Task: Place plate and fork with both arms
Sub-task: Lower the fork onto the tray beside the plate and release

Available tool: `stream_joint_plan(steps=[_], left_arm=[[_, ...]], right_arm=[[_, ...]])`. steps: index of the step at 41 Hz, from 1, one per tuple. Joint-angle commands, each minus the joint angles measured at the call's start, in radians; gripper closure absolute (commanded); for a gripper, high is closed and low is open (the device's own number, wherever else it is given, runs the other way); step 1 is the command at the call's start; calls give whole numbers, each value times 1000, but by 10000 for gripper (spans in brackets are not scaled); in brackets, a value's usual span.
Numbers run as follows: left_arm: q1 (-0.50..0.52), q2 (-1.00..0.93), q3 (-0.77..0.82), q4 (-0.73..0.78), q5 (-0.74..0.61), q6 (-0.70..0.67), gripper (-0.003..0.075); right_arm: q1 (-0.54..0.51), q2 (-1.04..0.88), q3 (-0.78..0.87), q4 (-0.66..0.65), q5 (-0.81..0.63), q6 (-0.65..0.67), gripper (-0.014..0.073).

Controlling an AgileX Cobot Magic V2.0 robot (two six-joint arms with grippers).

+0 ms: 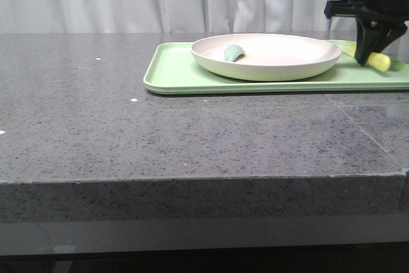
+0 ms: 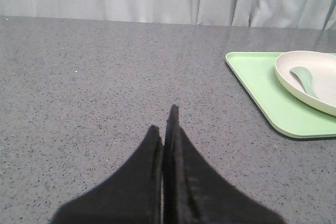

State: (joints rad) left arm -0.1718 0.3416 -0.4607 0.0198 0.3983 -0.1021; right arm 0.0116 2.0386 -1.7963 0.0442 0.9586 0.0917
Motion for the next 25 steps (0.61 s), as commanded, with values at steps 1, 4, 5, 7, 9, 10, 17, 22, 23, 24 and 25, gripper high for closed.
stream_joint_plan(steps=[1, 4, 5, 7, 9, 10, 17, 22, 23, 24, 25], left_arm=[[2, 8, -27, -2, -75, 0, 738], [2, 8, -27, -2, -75, 0, 738], [2, 8, -27, -2, -75, 0, 738], [2, 8, -27, -2, -75, 0, 738], [2, 8, -27, -2, -75, 0, 738], [2, 8, -27, -2, -75, 0, 738], [2, 8, -27, -2, -75, 0, 738], [2, 8, -27, -2, -75, 0, 738], [2, 8, -27, -2, -75, 0, 738], [2, 8, -27, -2, -75, 0, 738], [2, 8, -27, -2, -75, 0, 738]], right_arm=[[-8, -56, -31, -33, -19, -12, 618], [-8, -56, -31, -34, -19, -12, 597], [-8, -56, -31, -34, -19, -12, 575], [-8, -56, -31, -34, -19, -12, 529], [-8, -56, -31, -30, -18, -12, 461], [-8, -56, -31, -29, -18, -12, 421], [-8, -73, -35, -21, -19, -12, 262], [-8, -120, -35, -18, -23, -12, 253], [-8, -129, -35, -17, -23, -12, 253], [-8, -142, -35, -17, -23, -12, 253], [-8, -153, -35, -16, -22, -12, 254]])
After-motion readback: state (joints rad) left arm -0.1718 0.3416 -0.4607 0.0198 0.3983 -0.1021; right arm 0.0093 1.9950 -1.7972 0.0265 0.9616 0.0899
